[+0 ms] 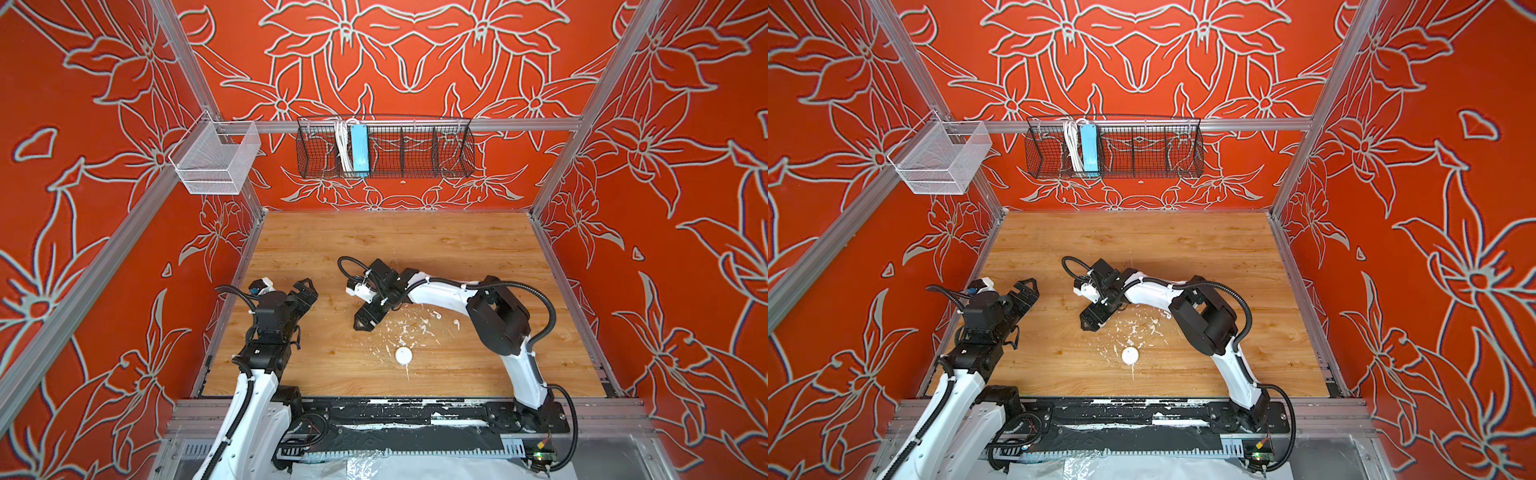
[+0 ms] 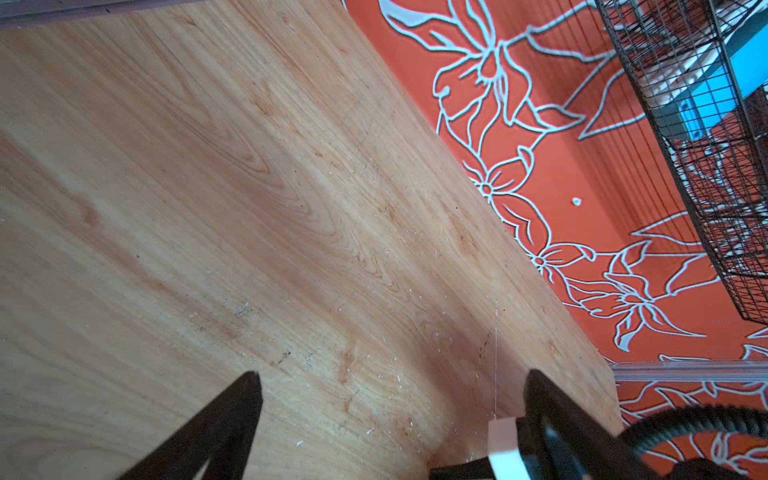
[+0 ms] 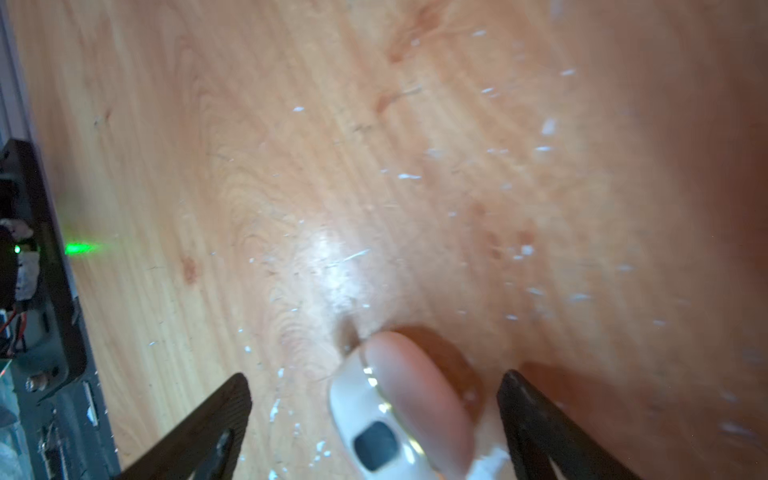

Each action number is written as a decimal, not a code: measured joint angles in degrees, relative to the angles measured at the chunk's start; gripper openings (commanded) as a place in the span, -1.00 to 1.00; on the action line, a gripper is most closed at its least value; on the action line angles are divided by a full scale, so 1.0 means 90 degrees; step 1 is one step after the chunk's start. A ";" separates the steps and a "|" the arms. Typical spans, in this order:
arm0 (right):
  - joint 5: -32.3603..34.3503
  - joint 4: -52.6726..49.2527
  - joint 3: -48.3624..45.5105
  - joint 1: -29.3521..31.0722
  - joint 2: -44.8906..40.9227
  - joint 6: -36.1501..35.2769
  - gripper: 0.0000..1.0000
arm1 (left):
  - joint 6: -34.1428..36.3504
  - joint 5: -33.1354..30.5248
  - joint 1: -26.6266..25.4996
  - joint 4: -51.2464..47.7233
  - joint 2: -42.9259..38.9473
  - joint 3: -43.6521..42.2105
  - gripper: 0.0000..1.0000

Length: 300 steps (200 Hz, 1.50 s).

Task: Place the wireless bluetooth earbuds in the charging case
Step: 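Reach the right gripper over the white earbud case and lower onto it, then close the right gripper on the white earbud case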

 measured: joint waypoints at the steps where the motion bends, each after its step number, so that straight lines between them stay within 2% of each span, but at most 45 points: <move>1: 0.0002 -0.0002 0.0000 0.0007 0.0000 -0.0002 0.88 | 0.0000 -0.0002 0.0000 0.0000 0.0002 0.0000 0.95; 64: 0.0401 -0.0007 -0.0080 0.0338 -0.0007 -0.0211 0.73 | 0.0000 -0.0070 0.0000 -0.0075 0.0002 0.0000 0.95; 95: 0.0979 0.0022 -0.0160 0.0573 -0.0056 -0.0359 0.67 | 0.0000 -0.0102 0.0000 -0.0075 0.0000 0.0000 0.95; 119: 0.1404 0.0010 -0.0216 0.0770 -0.0090 -0.0486 0.53 | 0.0000 -0.0097 0.0000 -0.0075 0.0007 0.0000 0.95; 174: 0.1948 -0.0075 -0.0216 0.0998 -0.0090 -0.0656 0.45 | 0.0000 -0.0104 0.0005 -0.0078 0.0005 0.0000 0.95; 217: 0.2152 -0.0151 -0.0216 0.1052 -0.0090 -0.0724 0.25 | -0.0002 -0.0109 0.0010 -0.0078 0.0007 0.0000 0.95; 267: 0.2174 -0.0364 -0.0036 0.1054 -0.0002 -0.0743 0.28 | -0.0002 -0.0126 0.0029 -0.0083 0.0007 0.0000 0.95; 300: 0.2273 -0.0512 0.0153 0.1054 0.0104 -0.0755 0.21 | -0.0002 -0.0124 0.0029 -0.0083 0.0005 0.0000 0.95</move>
